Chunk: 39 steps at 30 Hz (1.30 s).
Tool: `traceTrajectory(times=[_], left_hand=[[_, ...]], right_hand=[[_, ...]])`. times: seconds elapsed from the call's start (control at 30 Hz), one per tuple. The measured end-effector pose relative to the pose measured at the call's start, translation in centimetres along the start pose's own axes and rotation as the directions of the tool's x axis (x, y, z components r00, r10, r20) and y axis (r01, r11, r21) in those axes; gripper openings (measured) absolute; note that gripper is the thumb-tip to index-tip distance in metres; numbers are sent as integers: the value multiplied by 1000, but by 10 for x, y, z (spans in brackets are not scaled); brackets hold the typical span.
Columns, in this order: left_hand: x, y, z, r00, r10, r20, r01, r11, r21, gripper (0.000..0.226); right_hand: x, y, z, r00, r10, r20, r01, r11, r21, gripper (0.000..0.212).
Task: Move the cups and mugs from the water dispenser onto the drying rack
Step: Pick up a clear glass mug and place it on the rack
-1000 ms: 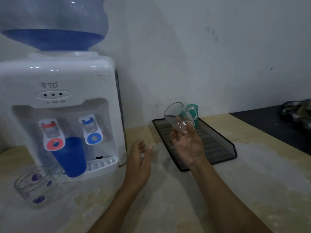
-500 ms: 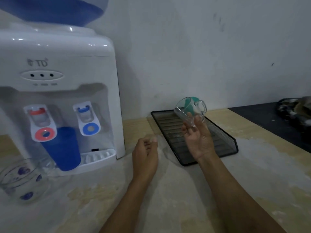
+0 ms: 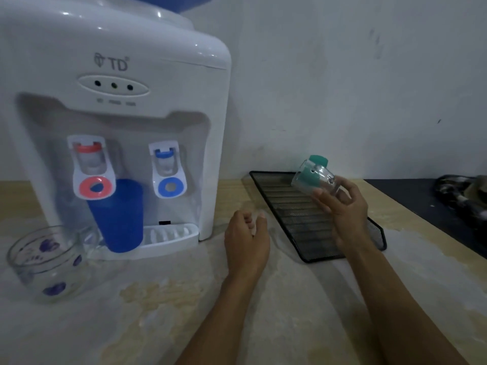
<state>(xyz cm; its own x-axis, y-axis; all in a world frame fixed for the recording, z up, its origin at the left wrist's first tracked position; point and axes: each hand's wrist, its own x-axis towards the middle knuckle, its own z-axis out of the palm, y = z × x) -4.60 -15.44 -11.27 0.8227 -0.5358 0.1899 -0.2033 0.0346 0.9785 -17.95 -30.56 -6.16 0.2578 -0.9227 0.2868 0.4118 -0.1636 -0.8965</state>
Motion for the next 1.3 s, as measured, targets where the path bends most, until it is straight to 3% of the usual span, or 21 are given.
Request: traceTrajectory(times=[0.1, 0.2, 0.3, 0.4, 0.5, 0.6, 0.77, 0.87, 1.07, 1.2, 1.3], left_hand=[[0, 0, -2, 1000, -2, 7, 2, 1000, -9, 26], [0, 1, -1, 1000, 4, 7, -4, 1000, -3, 21], [1, -1, 1, 1000, 7, -6, -7, 1000, 13, 24], [2, -1, 2, 1000, 11, -9, -11, 999, 34, 29], [2, -1, 3, 1000, 14, -22, -13, 999, 40, 28], [2, 0, 4, 999, 21, -36, -19, 999, 48, 27], [3, 1, 3, 999, 17, -47, -15, 999, 38, 31], [2, 1, 3, 999, 18, -45, -16, 999, 40, 30], [0, 2, 2, 999, 14, -39, -13, 999, 31, 31], [0, 3, 2, 999, 24, -38, -23, 999, 34, 30], [1, 4, 1, 999, 17, -39, -16, 999, 28, 31]], right_hand=[[6, -10, -6, 997, -76, 24, 79, 958, -277, 71], [26, -26, -15, 987, -82, 138, 142, 849, -509, 73], [62, -41, -29, 962, 12, 271, 199, 650, -734, 70], [101, -53, -38, 909, 131, 397, 323, 383, -865, 71], [133, -55, -38, 828, 307, 469, 464, 94, -881, 76], [152, -50, -36, 764, 448, 465, 549, -72, -833, 80], [162, -42, -33, 722, 498, 480, 602, -113, -790, 74], [162, -46, -33, 692, 534, 486, 609, -71, -790, 70], [148, -40, -27, 884, 226, 409, 410, 42, -911, 29], [138, -30, -26, 911, 224, 347, 350, 28, -936, 54], [141, -22, -26, 919, 235, 318, 326, 3, -945, 57]])
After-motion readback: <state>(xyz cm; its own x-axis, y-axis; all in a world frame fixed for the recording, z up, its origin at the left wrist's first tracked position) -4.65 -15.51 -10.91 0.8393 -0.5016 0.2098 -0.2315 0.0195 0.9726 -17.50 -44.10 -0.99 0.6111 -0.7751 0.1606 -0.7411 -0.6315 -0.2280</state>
